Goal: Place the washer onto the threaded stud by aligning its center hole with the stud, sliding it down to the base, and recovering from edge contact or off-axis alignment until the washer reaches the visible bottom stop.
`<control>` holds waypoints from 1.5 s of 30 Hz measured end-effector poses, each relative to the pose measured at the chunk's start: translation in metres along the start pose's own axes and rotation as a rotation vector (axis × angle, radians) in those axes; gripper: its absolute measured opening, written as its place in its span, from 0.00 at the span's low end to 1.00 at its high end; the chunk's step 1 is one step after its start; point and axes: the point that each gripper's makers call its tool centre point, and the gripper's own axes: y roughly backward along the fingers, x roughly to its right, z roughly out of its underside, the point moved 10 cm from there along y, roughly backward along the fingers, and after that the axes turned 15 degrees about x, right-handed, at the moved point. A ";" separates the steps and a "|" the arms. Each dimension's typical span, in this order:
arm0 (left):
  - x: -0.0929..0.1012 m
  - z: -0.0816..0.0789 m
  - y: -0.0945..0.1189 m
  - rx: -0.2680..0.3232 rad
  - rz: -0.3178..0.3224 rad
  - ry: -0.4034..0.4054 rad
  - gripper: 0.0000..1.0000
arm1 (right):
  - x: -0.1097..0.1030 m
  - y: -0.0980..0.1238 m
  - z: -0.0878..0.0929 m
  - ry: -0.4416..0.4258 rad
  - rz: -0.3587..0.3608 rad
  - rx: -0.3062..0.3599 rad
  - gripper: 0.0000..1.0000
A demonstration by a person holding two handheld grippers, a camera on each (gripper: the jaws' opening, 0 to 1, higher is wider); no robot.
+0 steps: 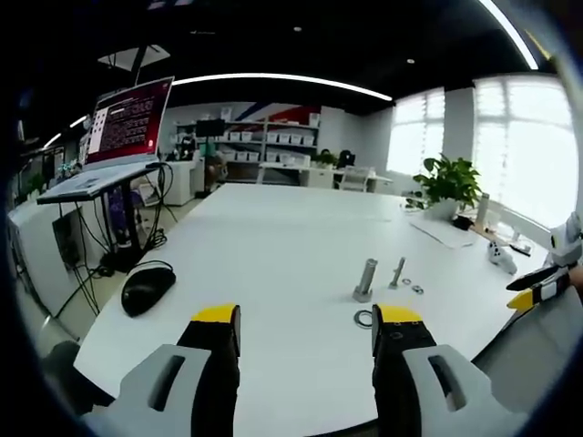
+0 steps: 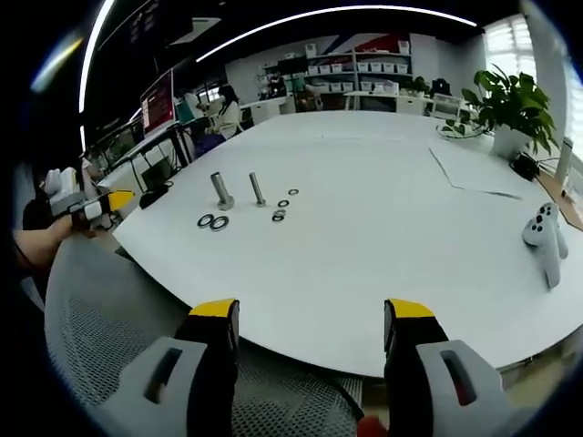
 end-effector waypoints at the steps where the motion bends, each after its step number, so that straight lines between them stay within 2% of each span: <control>1: 0.000 0.000 0.000 -0.002 0.001 -0.001 0.56 | 0.000 0.000 0.000 0.001 0.000 0.000 0.65; 19: -0.002 0.001 0.000 -0.019 -0.019 0.000 0.53 | -0.001 -0.001 0.001 0.002 -0.020 -0.015 0.64; 23: -0.001 0.002 0.000 -0.022 -0.014 0.009 0.51 | -0.002 -0.001 0.002 -0.003 -0.042 -0.027 0.61; 34: -0.002 0.001 0.001 -0.008 -0.025 -0.003 0.51 | -0.003 -0.001 0.003 0.009 -0.065 -0.062 0.61; 45: -0.001 0.003 0.001 -0.033 -0.016 0.014 0.47 | -0.003 -0.001 0.003 -0.004 -0.072 -0.059 0.60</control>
